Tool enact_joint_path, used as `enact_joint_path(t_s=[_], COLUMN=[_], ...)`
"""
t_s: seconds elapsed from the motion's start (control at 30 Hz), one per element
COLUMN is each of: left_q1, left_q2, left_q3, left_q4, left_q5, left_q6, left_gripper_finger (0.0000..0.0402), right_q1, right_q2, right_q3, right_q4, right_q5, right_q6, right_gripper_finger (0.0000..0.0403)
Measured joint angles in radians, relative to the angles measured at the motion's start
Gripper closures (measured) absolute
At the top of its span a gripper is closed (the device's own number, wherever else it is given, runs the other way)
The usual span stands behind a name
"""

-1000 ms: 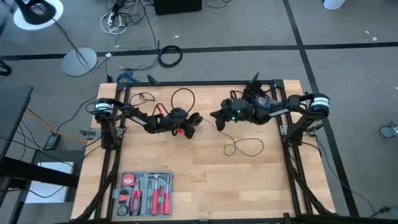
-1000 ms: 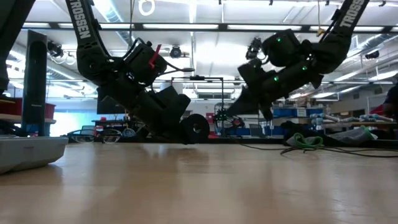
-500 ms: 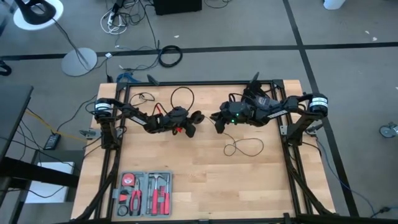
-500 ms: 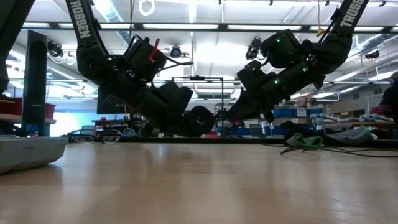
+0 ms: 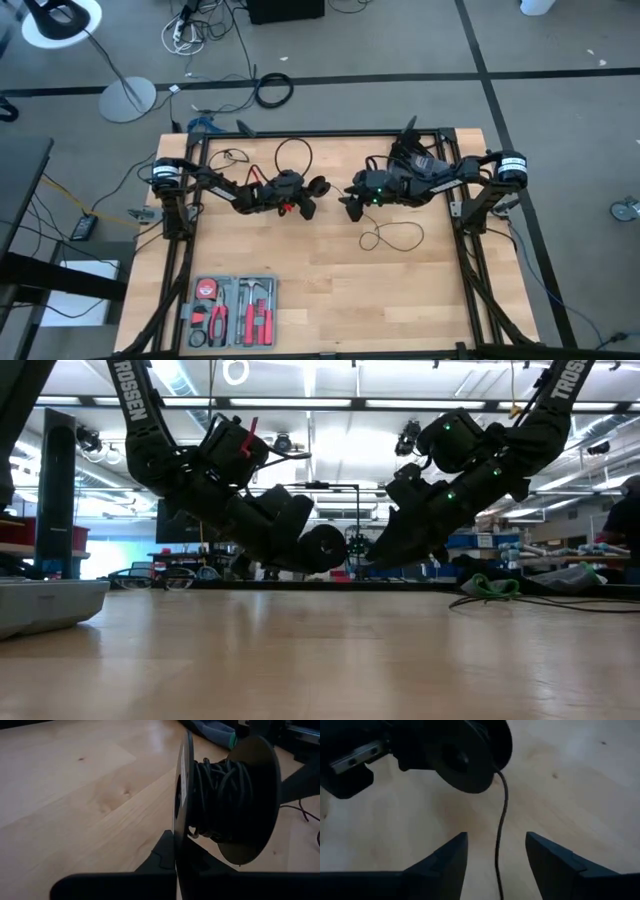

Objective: Coil cords
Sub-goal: Coil the black wire onto the black spool

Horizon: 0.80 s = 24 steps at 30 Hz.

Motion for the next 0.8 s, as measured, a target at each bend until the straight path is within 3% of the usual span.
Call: enact_joint_path(t_s=[0.23,0.53,0.67,0.8], left_q1=[0.000,0.000,0.000,0.000], left_q2=[0.000,0.000,0.000,0.000], left_q3=[0.000,0.000,0.000,0.000], left_q4=[0.000,0.010,0.026,0.060], left_q5=[0.000,0.000,0.001,0.034], left_q6=[0.000,-0.001,-0.007,-0.034], left_gripper_finger=[0.0401,0.0401,0.0401,0.0401], right_q1=[0.010,0.047,0.087,0.098], right_q2=[0.000,0.000,0.000,0.013], right_q3=[0.000,0.000,0.000,0.033], right_q4=[-0.078,-0.130,-0.129,-0.172], right_q5=[0.043,0.047,0.129,0.133], right_q6=[0.027,0.086,0.134,0.189], right_gripper_finger=[0.0239,0.0391,0.0395,0.0399])
